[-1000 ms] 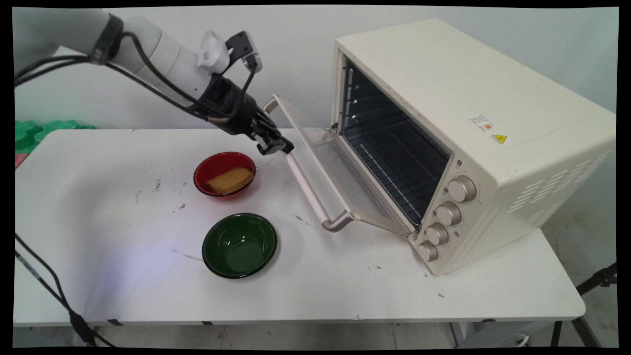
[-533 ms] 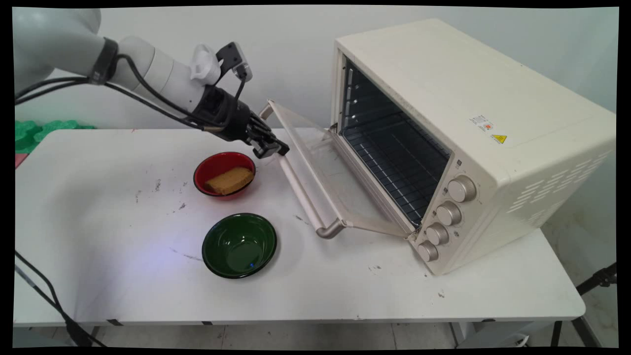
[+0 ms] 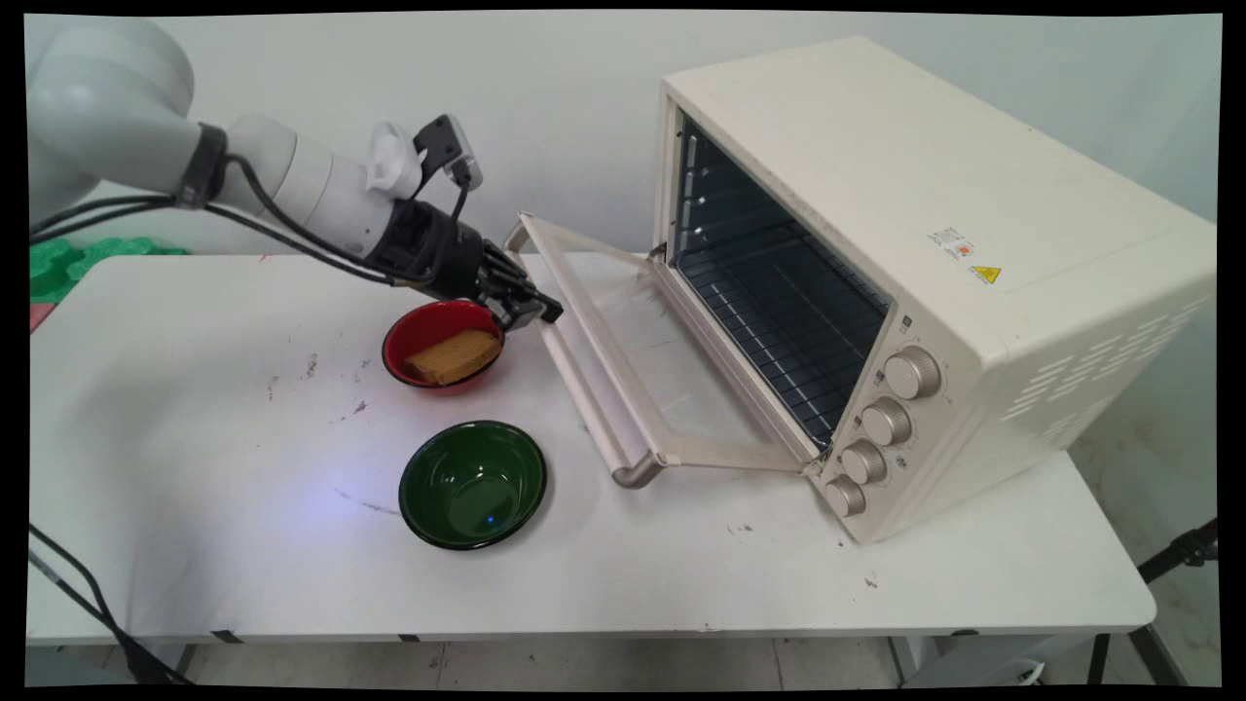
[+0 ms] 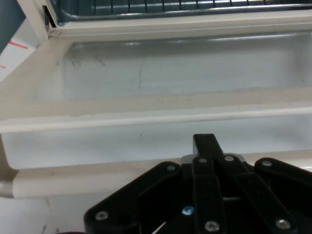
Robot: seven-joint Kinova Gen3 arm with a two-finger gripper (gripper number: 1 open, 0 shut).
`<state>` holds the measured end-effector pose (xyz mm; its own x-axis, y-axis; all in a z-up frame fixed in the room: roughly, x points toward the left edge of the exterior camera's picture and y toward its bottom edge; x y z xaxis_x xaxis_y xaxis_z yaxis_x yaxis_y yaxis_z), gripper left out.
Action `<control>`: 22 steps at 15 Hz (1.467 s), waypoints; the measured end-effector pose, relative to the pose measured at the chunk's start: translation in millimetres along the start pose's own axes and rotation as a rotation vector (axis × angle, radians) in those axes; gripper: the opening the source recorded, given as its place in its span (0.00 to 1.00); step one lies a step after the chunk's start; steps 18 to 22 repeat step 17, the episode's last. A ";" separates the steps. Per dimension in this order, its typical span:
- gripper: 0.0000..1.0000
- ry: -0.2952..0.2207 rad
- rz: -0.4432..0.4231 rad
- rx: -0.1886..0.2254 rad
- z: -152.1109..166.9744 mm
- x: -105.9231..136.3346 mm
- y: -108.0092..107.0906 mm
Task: Open the oven
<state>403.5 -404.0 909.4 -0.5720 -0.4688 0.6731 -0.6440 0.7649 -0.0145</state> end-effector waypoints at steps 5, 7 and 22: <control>0.00 0.026 -0.001 -0.008 7.7 -20.2 -1.2; 0.00 0.038 0.002 -0.012 10.4 -27.0 -1.9; 0.00 0.089 0.017 -0.025 17.6 -52.2 -4.8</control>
